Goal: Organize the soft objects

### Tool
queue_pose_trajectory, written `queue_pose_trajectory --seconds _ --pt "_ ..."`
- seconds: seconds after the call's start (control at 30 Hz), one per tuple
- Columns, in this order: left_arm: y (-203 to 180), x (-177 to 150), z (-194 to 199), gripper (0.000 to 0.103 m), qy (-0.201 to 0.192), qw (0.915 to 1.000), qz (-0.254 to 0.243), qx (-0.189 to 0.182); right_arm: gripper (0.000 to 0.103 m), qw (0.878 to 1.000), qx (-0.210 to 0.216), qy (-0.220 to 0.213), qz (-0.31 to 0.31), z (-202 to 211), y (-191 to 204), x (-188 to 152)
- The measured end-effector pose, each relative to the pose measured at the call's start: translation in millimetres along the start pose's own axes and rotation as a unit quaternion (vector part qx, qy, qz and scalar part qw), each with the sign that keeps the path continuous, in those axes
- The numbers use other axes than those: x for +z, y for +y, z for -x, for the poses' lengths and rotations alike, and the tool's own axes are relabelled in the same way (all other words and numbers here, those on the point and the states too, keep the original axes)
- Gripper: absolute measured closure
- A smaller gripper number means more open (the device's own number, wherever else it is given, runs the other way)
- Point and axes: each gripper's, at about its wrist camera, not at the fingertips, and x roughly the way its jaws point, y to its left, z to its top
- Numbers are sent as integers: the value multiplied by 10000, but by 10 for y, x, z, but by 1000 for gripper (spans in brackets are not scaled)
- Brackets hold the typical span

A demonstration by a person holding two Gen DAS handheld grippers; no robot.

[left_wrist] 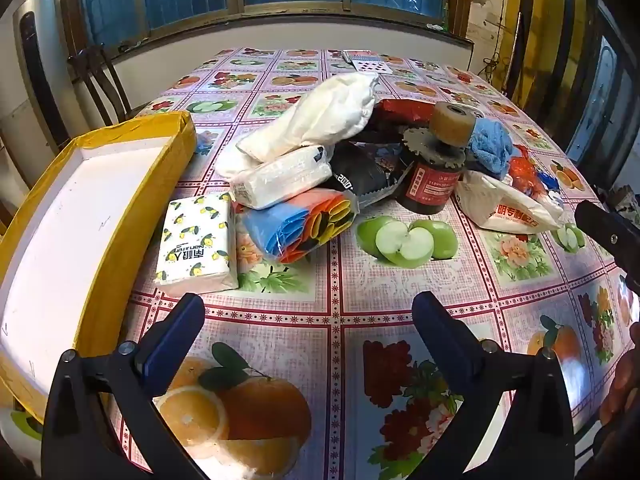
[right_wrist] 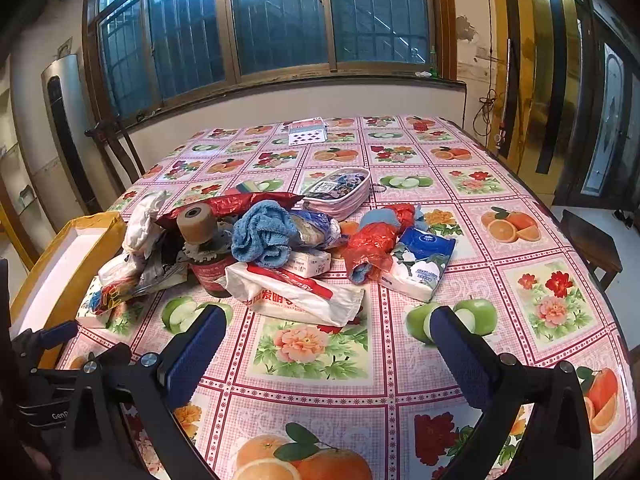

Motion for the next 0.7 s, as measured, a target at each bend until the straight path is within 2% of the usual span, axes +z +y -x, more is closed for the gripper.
queue_pose_trajectory --seconds 0.23,0.43,0.5,0.6,0.7 --pt "-30 57 2 0 -231 9997 5 -57 0 9999 62 24 -76 -16 -17 -3" --pt "-150 268 66 0 -959 9953 -52 -116 0 9999 49 -16 -149 10 -80 -17" --pt "-178 362 115 0 -1307 9912 -46 -187 0 9998 72 -83 -191 38 -107 -4" --pt "-218 453 139 0 -1781 9839 -101 -104 0 9996 114 -173 -188 70 -114 21" --pt "-258 466 99 0 -1982 9800 -188 -10 0 9997 29 -206 -102 67 -97 39"
